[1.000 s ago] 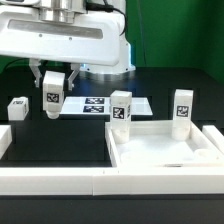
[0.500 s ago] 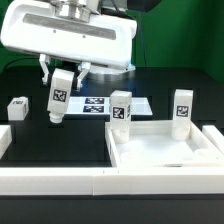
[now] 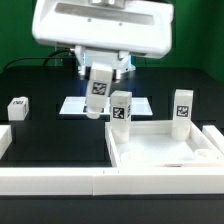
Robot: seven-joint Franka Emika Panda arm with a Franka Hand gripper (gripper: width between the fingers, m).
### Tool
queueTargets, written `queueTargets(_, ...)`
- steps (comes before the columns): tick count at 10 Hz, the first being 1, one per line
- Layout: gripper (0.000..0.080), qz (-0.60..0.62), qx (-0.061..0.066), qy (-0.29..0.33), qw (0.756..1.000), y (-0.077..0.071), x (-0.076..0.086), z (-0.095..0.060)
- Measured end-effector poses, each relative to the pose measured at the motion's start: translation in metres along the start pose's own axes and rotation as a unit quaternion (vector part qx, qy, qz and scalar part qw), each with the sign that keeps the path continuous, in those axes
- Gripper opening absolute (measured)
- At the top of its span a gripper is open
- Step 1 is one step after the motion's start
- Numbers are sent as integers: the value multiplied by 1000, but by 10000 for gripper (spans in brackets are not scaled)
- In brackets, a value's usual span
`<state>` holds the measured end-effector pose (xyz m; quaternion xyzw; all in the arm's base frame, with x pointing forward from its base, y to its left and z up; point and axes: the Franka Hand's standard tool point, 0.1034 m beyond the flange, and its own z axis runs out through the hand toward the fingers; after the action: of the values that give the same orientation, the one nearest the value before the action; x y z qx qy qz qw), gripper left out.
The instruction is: Assemble square table
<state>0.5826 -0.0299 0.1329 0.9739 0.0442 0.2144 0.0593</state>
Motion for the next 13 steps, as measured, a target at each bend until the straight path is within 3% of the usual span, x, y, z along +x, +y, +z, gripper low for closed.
queueTargets(2, 285, 3, -3, -3, 1000, 7, -4, 1)
queueTargets(4, 285, 13, 0, -2, 1000, 2, -3, 1)
queueTargets(6, 285, 39, 21, 8, 999, -42, 4, -4)
queueTargets(8, 285, 24, 23, 51, 998, -72, 13, 3)
queueTargets(13, 285, 19, 23, 49, 998, -75, 10, 6)
